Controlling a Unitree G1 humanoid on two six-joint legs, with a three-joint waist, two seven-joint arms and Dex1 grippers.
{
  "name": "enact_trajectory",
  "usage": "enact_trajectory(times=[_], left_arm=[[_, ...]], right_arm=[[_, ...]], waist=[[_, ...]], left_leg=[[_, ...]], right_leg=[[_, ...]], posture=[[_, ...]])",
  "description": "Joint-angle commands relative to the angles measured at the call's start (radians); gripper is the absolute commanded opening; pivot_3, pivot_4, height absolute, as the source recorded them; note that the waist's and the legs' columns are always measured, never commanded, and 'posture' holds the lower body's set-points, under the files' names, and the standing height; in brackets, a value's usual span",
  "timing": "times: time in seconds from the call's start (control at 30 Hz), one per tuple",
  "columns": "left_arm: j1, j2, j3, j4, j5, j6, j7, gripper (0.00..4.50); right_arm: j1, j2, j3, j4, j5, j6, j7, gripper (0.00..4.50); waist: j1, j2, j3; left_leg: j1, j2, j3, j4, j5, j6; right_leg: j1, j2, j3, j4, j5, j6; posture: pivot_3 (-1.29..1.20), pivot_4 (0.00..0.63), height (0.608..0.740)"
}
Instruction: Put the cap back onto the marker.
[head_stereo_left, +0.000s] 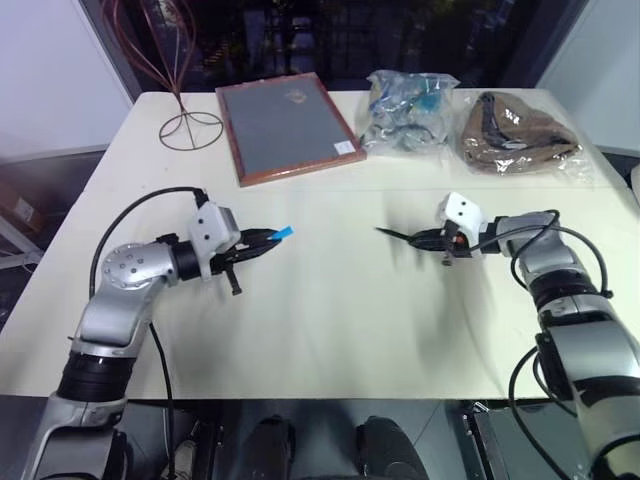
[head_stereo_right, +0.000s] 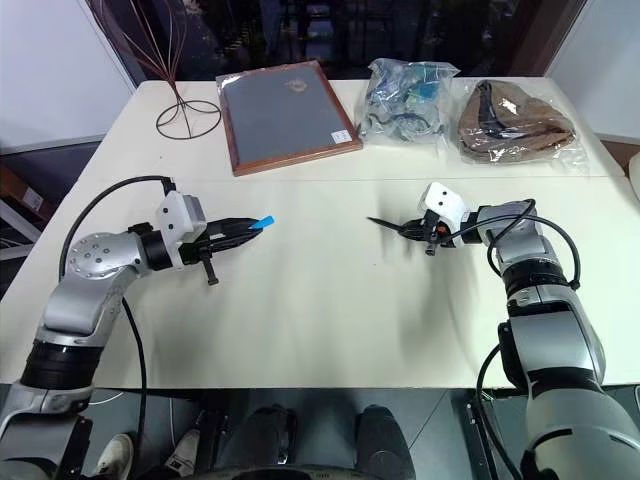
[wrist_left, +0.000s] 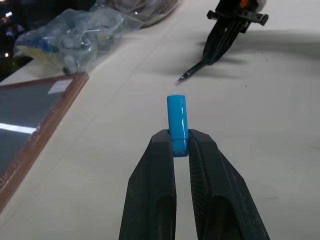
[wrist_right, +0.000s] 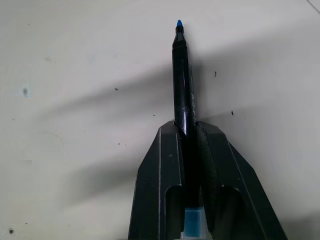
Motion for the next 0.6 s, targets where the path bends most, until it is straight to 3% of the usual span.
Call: enact_trajectory(times=[0.03,0.1,0.27,0.6], left_arm=[[-0.035,0.007,-0.014,0.045,0.012,-0.079,-0.033,0.00],[-0.056,0.000,-0.032,0.104,0.025,-0.137,-0.059,0.00],[-0.102,-0.015,-0.067,0.232,0.044,-0.259,-0.118,0.00],[-0.232,-0.082,-0.087,0.469,0.054,-0.457,-0.188,0.00]], right_arm=[[0.040,-0.043,-0.005,-0.225,0.014,-0.007,0.031,0.06],[0.098,-0.070,-0.022,-0.445,0.050,0.066,0.050,0.06],[0.192,-0.118,-0.035,-0.751,0.086,0.191,0.052,0.06],[0.245,-0.118,-0.023,-1.060,0.070,0.293,-0.037,0.06]], waist=[[0.000,0.000,0.000],[-0.001,0.001,0.000],[0.000,0.001,0.000],[0.002,0.000,0.000]], left_leg=[[0.000,0.000,0.000,0.000,0.000,0.000],[0.000,0.000,0.000,0.000,0.000,0.000],[0.000,0.000,0.000,0.000,0.000,0.000],[-0.001,0.000,0.000,0.000,0.000,0.000]], right_leg=[[0.000,0.000,0.000,0.000,0.000,0.000],[0.000,0.000,0.000,0.000,0.000,0.000],[0.000,0.000,0.000,0.001,0.000,0.000],[-0.001,0.000,0.000,0.000,0.000,0.000]], posture=[[0.00,0.150,0.740],[0.00,0.150,0.740],[0.00,0.150,0.740],[0.00,0.150,0.740]])
